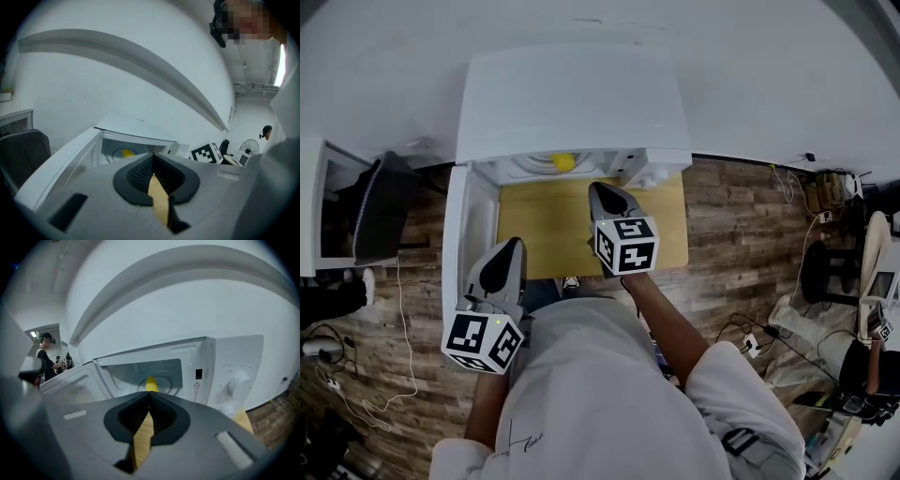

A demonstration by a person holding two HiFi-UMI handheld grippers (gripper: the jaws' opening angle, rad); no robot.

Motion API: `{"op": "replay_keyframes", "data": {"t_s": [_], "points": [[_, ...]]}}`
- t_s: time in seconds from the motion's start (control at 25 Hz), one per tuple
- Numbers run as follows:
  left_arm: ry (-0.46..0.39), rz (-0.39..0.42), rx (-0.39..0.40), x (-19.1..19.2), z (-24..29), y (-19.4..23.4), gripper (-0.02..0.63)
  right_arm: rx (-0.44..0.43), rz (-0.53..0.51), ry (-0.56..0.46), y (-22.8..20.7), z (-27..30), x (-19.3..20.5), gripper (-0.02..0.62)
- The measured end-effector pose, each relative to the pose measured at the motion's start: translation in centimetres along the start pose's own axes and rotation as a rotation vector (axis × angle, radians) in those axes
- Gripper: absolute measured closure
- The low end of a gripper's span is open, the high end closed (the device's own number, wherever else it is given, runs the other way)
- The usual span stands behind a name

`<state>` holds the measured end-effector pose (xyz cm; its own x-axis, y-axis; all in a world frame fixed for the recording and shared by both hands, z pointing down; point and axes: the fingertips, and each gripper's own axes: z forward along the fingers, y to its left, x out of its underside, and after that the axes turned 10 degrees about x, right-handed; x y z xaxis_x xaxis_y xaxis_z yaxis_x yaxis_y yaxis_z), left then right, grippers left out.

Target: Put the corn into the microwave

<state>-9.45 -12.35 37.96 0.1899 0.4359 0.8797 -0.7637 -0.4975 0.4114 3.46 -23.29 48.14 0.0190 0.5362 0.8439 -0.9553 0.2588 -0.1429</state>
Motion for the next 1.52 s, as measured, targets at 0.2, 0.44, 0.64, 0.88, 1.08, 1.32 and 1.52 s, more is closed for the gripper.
{"op": "replay_keyframes", "data": {"t_s": [0.2, 0.44, 0.64, 0.88, 1.08, 1.32, 1.52], "points": [[-0.002, 0.001, 0.001, 0.1, 0.1, -0.2, 0.614, 0.000, 0.010, -0.005, -0.6, -1.3, -0.3, 0.581], [-0.001, 0.005, 0.001, 0.3, 0.1, -0.5, 0.614, -0.006, 0.026, -0.027, -1.0, -3.2, -0.7, 0.583], [0.000, 0.004, -0.007, 0.5, -0.3, -0.4, 0.614, -0.017, 0.030, -0.026, -0.9, -4.5, -0.6, 0.583], [-0.002, 0.003, -0.015, 0.6, -0.9, 0.1, 0.614, -0.039, 0.027, -0.035, -0.2, -6.1, -0.8, 0.583], [-0.005, 0.002, -0.017, 0.7, -1.5, 0.3, 0.614, -0.053, 0.025, -0.050, 0.5, -8.0, -1.4, 0.583], [-0.008, -0.002, -0.018, 0.9, -1.9, 0.7, 0.614, -0.068, 0.021, -0.054, 1.4, -9.5, -1.5, 0.583], [-0.011, -0.003, -0.021, 0.8, -2.2, 0.9, 0.614, -0.082, 0.019, -0.049, 2.0, -10.1, -1.3, 0.584]]}}
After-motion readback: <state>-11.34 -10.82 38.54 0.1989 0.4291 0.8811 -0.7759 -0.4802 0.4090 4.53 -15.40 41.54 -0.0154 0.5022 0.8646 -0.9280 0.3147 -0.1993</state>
